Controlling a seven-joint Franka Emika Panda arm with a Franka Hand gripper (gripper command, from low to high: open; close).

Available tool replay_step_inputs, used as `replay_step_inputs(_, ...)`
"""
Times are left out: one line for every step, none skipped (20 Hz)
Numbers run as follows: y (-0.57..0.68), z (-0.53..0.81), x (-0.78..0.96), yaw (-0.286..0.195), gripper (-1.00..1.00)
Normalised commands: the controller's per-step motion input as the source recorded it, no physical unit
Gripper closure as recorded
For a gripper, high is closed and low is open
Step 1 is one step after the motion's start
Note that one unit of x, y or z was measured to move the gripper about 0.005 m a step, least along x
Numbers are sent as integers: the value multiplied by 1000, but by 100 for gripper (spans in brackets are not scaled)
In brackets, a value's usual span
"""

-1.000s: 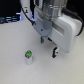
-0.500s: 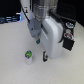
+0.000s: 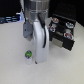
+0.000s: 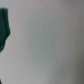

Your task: Open the kcup holder, insert the kcup into the holder, and close the kcup holder

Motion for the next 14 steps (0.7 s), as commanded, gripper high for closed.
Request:
replay_step_inputs(-415, -258, -210, -308, -100)
replay_step_inputs(-434, -251, -149, -301, -100)
replay_step_inputs(-440, -265, -149, -300, -100)
replay_step_inputs(-438, -282, -143, -299, -100)
replay_step_inputs(-434, -308, -145, -301, -100)
replay_step_inputs(-434, -333, -145, -302, -100)
replay_step_inputs(-432, -340, -146, -302, -100)
replay_step_inputs(-436, -346, -150, -297, -100)
replay_step_inputs(-405, -332, -122, -293, -100)
replay_step_inputs(-402, -324, -116, -288, -100)
replay_step_inputs(-365, -311, -90, -285, -100)
replay_step_inputs(16, -76, 38, -9, -100)
replay_step_inputs(-21, -131, -52, -60, -100)
replay_step_inputs(7, -151, -51, -42, -100)
